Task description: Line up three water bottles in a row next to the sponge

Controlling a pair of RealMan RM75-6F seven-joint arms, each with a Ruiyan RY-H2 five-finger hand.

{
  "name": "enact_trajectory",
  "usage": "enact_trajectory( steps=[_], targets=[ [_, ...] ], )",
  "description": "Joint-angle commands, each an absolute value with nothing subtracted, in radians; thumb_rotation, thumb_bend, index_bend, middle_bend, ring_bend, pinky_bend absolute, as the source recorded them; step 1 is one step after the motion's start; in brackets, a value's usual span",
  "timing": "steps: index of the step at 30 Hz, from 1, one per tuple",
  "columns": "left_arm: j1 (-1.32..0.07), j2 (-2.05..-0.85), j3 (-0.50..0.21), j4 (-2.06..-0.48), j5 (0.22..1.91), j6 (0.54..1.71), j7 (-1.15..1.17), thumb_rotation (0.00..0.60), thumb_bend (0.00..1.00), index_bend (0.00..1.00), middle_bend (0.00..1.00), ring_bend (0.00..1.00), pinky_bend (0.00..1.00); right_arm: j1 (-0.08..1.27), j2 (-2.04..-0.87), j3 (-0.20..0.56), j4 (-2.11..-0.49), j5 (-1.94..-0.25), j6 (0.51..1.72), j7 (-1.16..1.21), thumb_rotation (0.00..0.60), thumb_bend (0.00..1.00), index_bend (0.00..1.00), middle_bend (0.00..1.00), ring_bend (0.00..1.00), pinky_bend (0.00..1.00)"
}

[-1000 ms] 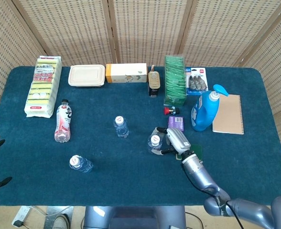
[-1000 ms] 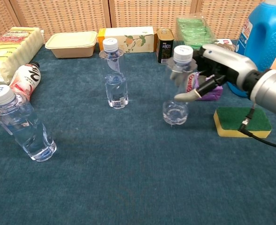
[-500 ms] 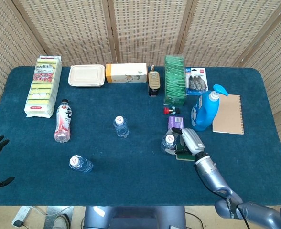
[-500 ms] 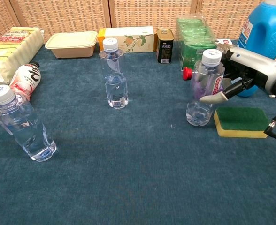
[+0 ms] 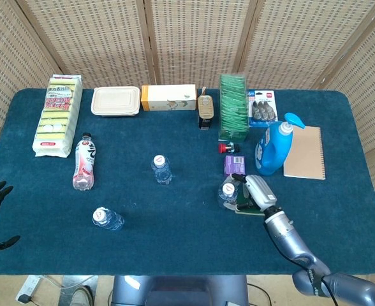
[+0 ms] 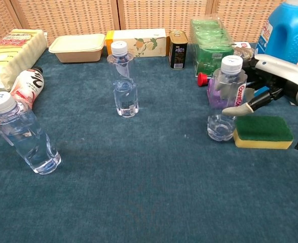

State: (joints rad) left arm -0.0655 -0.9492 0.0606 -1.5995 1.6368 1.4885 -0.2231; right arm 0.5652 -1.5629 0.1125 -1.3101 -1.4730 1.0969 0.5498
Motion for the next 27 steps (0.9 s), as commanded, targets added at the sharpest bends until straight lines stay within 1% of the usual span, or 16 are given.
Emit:
enact_trajectory(
  steps=[1, 2, 4, 9, 12, 14, 18, 20, 25, 27],
  targets=[
    [-0.065, -0.949, 0.062, -1.599, 1.64, 1.49, -0.222, 0.6, 0.03, 0.0, 0.0, 0.0, 0.07, 0.565, -1.519, 0.099, -1.353, -1.496, 1.09, 0.595, 0.6, 0.1, 0.23, 0.21, 0.22, 0.54],
    [-0.065, -0.949, 0.063, -1.599, 1.642, 1.491, -0.222, 0.6, 0.03, 0.0, 0.0, 0.0, 0.07, 0.565, -1.513, 0.099, -1.358, -1.498, 1.09, 0.591, 0.6, 0.09, 0.2, 0.17, 0.18, 0.52],
    [-0.064, -0.949, 0.064, -1.599, 1.644, 1.493, -0.222, 0.6, 0.03, 0.0, 0.0, 0.0, 0.07, 0.565, -1.505, 0.099, -1.37, -1.497, 1.09, 0.581, 0.6, 0.08, 0.18, 0.14, 0.16, 0.49],
    [-0.062, -0.948, 0.064, -1.596, 1.644, 1.499, -0.231, 0.6, 0.03, 0.0, 0.0, 0.0, 0.07, 0.551, -1.475, 0.097, -1.421, -1.509, 1.121, 0.559, 0.6, 0.08, 0.18, 0.13, 0.15, 0.48],
    [-0.062, -0.946, 0.063, -1.592, 1.643, 1.501, -0.242, 0.6, 0.03, 0.0, 0.0, 0.0, 0.07, 0.535, -1.443, 0.089, -1.458, -1.527, 1.153, 0.554, 0.6, 0.08, 0.17, 0.11, 0.11, 0.46],
    [-0.061, -0.945, 0.062, -1.586, 1.644, 1.506, -0.255, 0.6, 0.03, 0.0, 0.0, 0.0, 0.07, 0.517, -1.409, 0.08, -1.482, -1.545, 1.185, 0.54, 0.6, 0.07, 0.15, 0.07, 0.06, 0.42],
    [-0.059, -0.949, 0.056, -1.559, 1.661, 1.537, -0.3, 0.6, 0.03, 0.0, 0.0, 0.0, 0.07, 0.45, -1.317, 0.043, -1.535, -1.584, 1.28, 0.48, 0.6, 0.03, 0.1, 0.02, 0.01, 0.35],
    [-0.058, -0.952, 0.056, -1.54, 1.679, 1.558, -0.327, 0.6, 0.03, 0.0, 0.0, 0.0, 0.07, 0.411, -1.263, 0.016, -1.571, -1.605, 1.326, 0.471, 0.6, 0.01, 0.08, 0.01, 0.0, 0.32],
    [-0.061, -0.947, 0.065, -1.506, 1.714, 1.582, -0.408, 0.6, 0.03, 0.0, 0.0, 0.0, 0.07, 0.306, -1.155, -0.044, -1.61, -1.652, 1.454, 0.439, 0.6, 0.0, 0.06, 0.0, 0.0, 0.27],
    [-0.078, -0.944, 0.057, -1.501, 1.701, 1.562, -0.448, 0.6, 0.03, 0.0, 0.0, 0.0, 0.07, 0.225, -1.127, -0.064, -1.593, -1.651, 1.558, 0.393, 0.6, 0.0, 0.05, 0.0, 0.0, 0.25]
  ],
)
